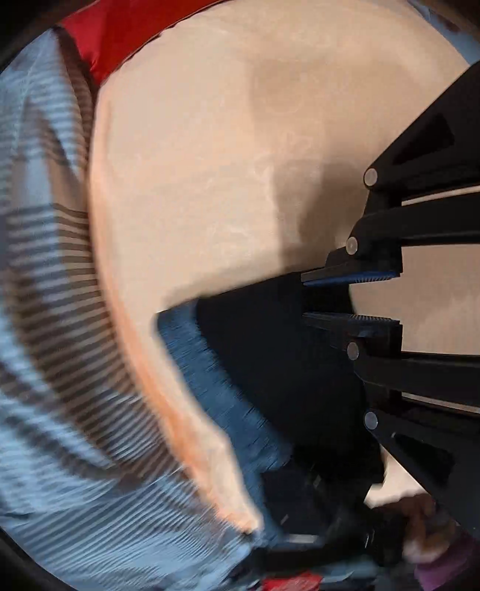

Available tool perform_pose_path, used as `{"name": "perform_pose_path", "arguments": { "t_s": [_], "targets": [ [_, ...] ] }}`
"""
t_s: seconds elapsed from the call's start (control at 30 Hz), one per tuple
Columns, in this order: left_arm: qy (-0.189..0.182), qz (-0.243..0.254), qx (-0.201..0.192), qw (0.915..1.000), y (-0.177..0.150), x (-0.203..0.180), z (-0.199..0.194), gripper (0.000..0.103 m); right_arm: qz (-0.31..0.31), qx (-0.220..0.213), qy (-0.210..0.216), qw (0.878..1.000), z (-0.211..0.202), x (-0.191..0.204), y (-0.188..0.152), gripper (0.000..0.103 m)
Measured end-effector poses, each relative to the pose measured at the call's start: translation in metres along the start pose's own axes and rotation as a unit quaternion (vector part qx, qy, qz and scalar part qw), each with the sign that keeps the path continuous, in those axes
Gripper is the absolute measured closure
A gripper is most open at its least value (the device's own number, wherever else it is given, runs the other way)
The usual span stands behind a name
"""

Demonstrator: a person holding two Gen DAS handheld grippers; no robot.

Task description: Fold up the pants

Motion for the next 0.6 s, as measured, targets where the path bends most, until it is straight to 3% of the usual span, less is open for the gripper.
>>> {"name": "perform_pose_path", "arguments": {
  "t_s": [0.13, 0.27, 0.4, 0.6],
  "targets": [
    [0.002, -0.004, -0.002, 1.0000, 0.001, 0.000, 0.002, 0.101, 0.006, -0.014, 0.010, 1.000, -0.002, -0.006, -0.005, 0.087],
    [0.010, -0.001, -0.005, 0.9999, 0.001, -0.001, 0.004, 0.102, -0.023, -0.011, -0.006, 1.000, -0.006, -0.001, -0.009, 0.087],
    [0.006, -0.021, 0.009, 0.9997, 0.001, 0.002, 0.001, 0.101, -0.014, 0.001, -0.002, 1.000, -0.011, 0.000, -0.013, 0.087],
    [0.039, -0.027, 0.025, 0.9986, -0.011, 0.014, -0.006, 0.101, -0.036, 0.020, -0.016, 0.999, -0.021, 0.012, -0.024, 0.087]
  ]
}}
Point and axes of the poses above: each gripper's, at about its wrist camera, not at the fingertips, and z roughly the way its jaws point, x to its left, y to its top, the point moved 9 cm from there along z, roughly the way its jaws point, and after that the axes turned 6 degrees about y, right-handed, at the moved point
